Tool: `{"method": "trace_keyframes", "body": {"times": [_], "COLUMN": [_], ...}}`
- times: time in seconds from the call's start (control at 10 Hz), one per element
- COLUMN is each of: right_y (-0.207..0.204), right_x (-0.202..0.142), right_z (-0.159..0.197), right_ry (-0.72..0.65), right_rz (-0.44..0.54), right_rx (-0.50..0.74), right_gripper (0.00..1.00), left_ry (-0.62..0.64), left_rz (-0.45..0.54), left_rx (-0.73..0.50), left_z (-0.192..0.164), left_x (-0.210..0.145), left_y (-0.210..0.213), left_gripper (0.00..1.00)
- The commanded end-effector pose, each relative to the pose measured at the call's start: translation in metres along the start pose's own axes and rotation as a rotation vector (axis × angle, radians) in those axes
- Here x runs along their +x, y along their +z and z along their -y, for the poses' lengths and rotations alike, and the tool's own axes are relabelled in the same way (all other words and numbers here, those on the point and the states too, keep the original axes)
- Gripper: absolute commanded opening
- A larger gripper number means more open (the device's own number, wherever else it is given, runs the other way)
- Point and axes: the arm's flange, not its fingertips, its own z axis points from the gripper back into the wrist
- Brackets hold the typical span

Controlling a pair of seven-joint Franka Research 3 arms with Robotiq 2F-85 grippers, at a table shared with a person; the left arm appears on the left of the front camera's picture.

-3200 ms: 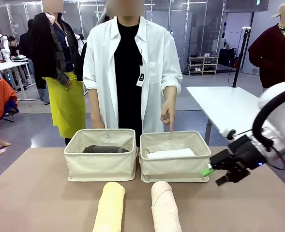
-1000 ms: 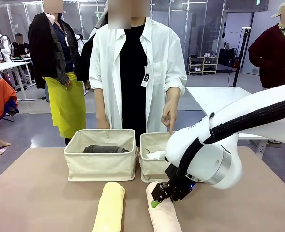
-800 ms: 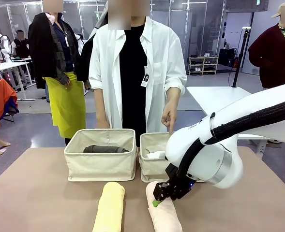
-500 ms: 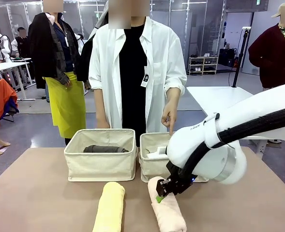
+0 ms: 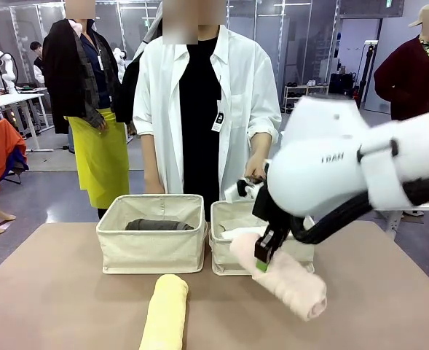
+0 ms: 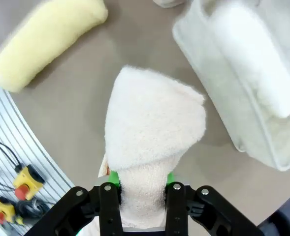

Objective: Divide the towels into two baskets.
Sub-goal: Pick up one hotel-folded towel from the bottom of the table and place it in the Fabric basket indicated by the person.

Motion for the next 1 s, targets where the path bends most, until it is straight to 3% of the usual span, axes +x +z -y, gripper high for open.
{"method": "trace_keyframes", "body": {"times": [0.0, 0.2, 0.3, 0.4, 0.5, 0.9], "right_y": [0.025, 0.046, 0.052, 0.056, 0.044, 0.044], "right_x": [0.006, -0.006, -0.013, -0.025, 0.002, 0.002], "right_z": [0.002, -0.006, -0.012, -0.015, -0.012, -0.012], "right_ry": [0.301, 0.627, 0.69, 0.683, 0.59, 0.59], "right_rz": [0.005, -0.092, -0.072, -0.057, -0.083, -0.083], "right_rx": [0.016, 0.01, 0.001, -0.012, 0.026, 0.026], "right_gripper": [0.18, 0.18, 0.18, 0.18, 0.18, 0.18], "left_ry": [0.009, 0.009, 0.009, 0.009, 0.009, 0.009], "left_rz": [-0.004, -0.004, -0.004, -0.004, -0.004, -0.004], "left_rx": [0.011, 0.011, 0.011, 0.011, 0.011, 0.011], "left_z": [0.006, 0.006, 0.006, 0.006, 0.006, 0.006], "left_x": [-0.002, -0.002, -0.002, -0.002, -0.002, -0.002], "left_y": [0.003, 0.003, 0.003, 0.003, 0.003, 0.003], "left_gripper": [1.0, 1.0, 1.0, 1.0, 1.0, 1.0]}}
